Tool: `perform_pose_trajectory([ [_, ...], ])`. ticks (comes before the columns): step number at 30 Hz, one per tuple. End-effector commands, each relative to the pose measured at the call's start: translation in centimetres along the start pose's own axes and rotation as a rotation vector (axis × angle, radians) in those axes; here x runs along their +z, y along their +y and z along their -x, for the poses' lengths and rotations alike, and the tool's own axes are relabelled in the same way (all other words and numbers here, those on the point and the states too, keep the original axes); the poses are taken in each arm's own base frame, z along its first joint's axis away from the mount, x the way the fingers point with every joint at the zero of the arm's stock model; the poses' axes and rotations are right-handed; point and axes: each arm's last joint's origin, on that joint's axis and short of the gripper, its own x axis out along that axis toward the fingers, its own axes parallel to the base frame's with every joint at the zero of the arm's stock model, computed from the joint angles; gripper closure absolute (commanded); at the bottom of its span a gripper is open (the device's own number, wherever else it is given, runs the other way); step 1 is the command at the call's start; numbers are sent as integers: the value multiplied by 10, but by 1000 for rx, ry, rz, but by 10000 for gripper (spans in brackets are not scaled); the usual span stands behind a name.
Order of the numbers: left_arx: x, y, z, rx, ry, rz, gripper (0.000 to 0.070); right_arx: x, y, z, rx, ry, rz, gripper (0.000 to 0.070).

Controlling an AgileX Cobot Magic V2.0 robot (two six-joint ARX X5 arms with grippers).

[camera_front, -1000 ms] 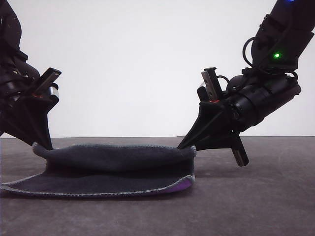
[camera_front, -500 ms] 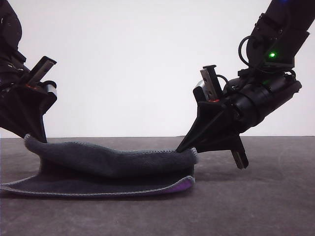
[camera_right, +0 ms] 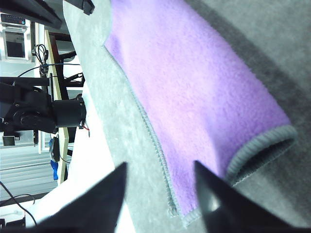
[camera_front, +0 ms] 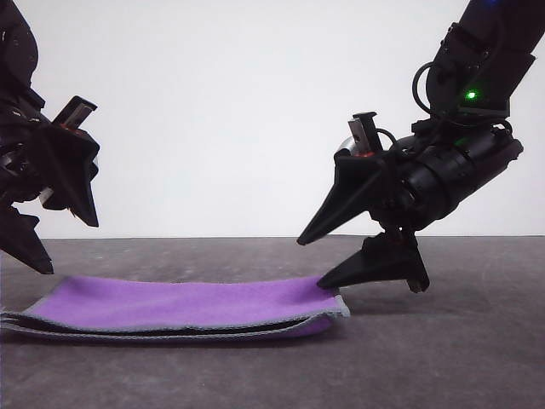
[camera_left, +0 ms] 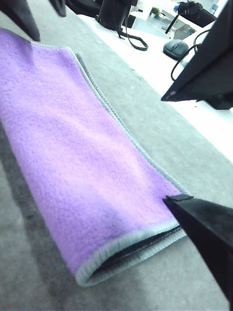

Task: Fold clothes

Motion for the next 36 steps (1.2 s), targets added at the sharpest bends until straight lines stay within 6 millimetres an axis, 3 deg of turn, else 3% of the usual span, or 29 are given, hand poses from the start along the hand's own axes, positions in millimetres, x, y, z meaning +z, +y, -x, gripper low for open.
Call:
perform_pose_trajectory([
  [1,6,3,1,-7,-5,-8,329,4,2,0,4,-1,42,332],
  [8,11,1,23,16,-76,-12,329,-4,24,23,-50,-12,90,329],
  [14,9,-6,53,83,-182,-28,329,-18,70,55,-166,-59,186,329],
  [19,-8,-21,84,192,-311,-48,335,-37,117,78,-247,-140,288,329],
  [26,-44,-50,122,342,-482,-61,335,-77,169,105,-542,-254,322,329],
  [31,-62,-50,138,409,-544,-8,334,-103,172,108,-655,-298,242,327],
  [36,-70,-38,149,419,-581,49,334,-117,135,88,-625,-284,131,306],
])
